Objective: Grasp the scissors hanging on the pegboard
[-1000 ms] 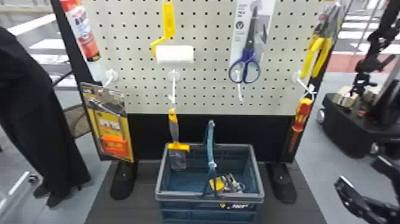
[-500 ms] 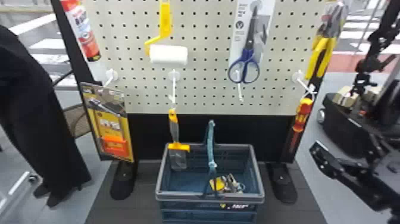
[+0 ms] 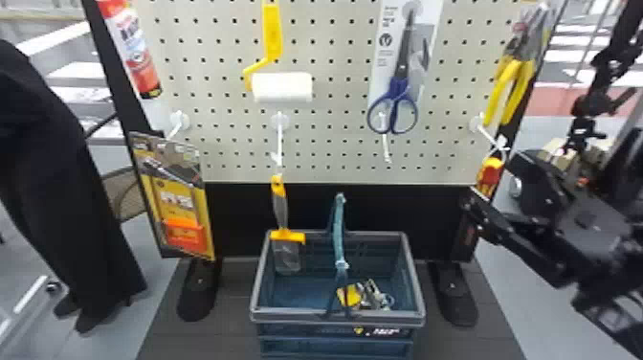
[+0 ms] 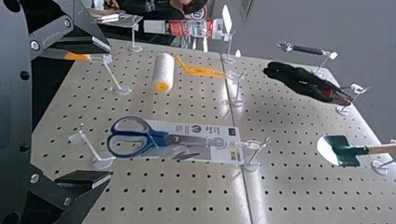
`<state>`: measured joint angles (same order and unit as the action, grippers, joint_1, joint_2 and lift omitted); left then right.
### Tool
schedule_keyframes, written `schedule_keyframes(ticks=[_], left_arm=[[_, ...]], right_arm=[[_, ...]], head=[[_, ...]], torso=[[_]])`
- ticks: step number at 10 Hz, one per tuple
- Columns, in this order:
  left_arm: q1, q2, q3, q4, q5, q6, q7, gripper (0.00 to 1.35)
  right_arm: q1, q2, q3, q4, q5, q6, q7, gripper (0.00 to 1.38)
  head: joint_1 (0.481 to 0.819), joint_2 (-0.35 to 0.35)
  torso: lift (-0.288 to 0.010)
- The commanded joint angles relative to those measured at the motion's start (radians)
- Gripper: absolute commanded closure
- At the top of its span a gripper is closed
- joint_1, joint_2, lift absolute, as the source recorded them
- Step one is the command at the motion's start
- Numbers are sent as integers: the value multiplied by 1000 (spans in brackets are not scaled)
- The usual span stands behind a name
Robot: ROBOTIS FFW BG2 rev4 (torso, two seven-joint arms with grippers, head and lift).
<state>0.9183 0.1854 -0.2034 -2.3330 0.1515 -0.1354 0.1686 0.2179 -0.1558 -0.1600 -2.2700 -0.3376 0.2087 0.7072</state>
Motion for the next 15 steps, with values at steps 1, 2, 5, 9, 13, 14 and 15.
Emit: schedule_keyframes(ticks=[1, 2, 5, 9, 13, 14, 15], left_arm=[[-11, 28, -22, 0, 17, -4, 18, 292], [-24, 42, -34, 7, 28, -10, 26, 292], [-35, 51, -48, 15, 37, -12, 43, 292], [-44, 51, -50, 32, 42, -18, 43, 292], [-57, 52, -54, 47, 45, -26, 43, 292], [-72, 55, -62, 57, 51, -30, 43, 292], [-78, 58, -67, 61, 54, -30, 43, 292]], right_arm=[[-73, -25, 51, 43, -20, 3, -2, 320], [-125, -37, 74, 79, -27, 5, -5, 320], [-230, -53, 89, 155, -29, 3, -20, 318], [-376, -70, 134, 276, -54, 3, -23, 312], [-531, -106, 201, 401, -80, 3, -23, 254], [-561, -123, 209, 421, -78, 3, -23, 234], [-582, -134, 209, 433, -84, 3, -25, 231]], head=[[549, 0], [549, 0], [549, 0], [549, 0], [549, 0], [549, 0], [549, 0]], torso=[[-100], [-100], [-100], [-100], [-100], [-100], [-100]])
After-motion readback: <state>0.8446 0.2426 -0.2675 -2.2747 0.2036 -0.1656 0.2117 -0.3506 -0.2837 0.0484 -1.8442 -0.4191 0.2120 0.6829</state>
